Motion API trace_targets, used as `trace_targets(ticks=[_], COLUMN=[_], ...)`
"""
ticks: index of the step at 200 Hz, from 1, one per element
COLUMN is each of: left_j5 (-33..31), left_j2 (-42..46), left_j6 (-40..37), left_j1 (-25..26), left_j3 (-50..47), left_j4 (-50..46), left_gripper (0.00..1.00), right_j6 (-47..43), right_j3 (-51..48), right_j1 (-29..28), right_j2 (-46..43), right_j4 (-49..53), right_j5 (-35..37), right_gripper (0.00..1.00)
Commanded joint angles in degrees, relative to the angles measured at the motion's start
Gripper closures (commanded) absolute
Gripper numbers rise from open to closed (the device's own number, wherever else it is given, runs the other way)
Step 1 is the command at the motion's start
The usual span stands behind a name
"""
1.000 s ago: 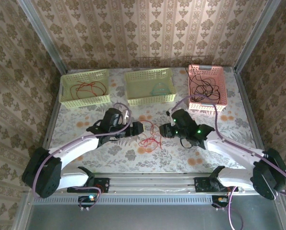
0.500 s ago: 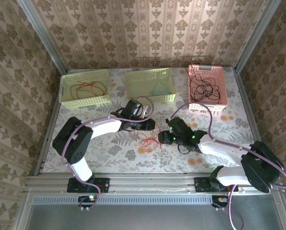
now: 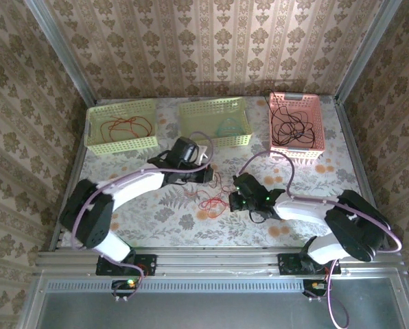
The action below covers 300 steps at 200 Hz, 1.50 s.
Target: Untangle the cables
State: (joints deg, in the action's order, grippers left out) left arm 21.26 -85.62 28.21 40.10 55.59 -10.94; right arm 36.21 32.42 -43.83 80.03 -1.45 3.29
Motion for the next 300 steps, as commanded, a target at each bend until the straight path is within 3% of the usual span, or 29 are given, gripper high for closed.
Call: trace_targets(ticks=[1, 63, 95, 145, 196, 260, 270, 290, 300], left_j5=[-2.29, -2.70, -1.80, 1.70, -0.99, -3.58, -2.41, -0.60, -0.24], left_j2=[8.28, 24.63, 26.64, 26.48, 20.76, 1.06, -2.06, -5.55, -5.70], left_j6=[-1.96, -1.60, -1.17, 5.73, 11.91, 12.49, 12.23, 10.85, 10.28], left_j1=[-2.58, -12.40, -18.79, -28.26, -38.69, -45.20, -46.11, -47.24, -47.50], left_j3=[2.65, 11.13, 13.23, 9.39, 10.00, 21.11, 23.35, 26.21, 26.50], left_j4=[-4.67, -10.74, -12.24, -7.83, -1.54, 1.84, 1.02, 0.24, -0.17], left_gripper=[1.00, 1.00, 1.00, 1.00, 1.00, 1.00, 0.91, 0.54, 0.44], right_j6=[-0.76, 1.17, 1.15, 0.58, 0.48, 0.62, 0.83, 1.11, 1.15], right_j3=[-1.59, -4.69, -4.52, -3.95, -4.11, -3.31, -3.67, -4.68, -4.96], right_j1=[1.47, 6.47, 6.57, 6.57, 6.51, 6.37, 6.39, 6.44, 6.39], right_j2=[-3.09, -4.70, -6.91, -11.72, -13.20, -13.87, -14.81, -17.22, -18.32], right_j4=[3.17, 3.08, 1.71, 3.15, 1.78, 1.87, 2.12, 2.83, 3.43], right_j5=[5.22, 5.47, 4.18, 4.34, 3.95, 1.87, 1.98, 2.48, 2.88], right_gripper=[1.00, 1.00, 1.00, 1.00, 1.00, 1.00, 1.00, 1.00, 1.00])
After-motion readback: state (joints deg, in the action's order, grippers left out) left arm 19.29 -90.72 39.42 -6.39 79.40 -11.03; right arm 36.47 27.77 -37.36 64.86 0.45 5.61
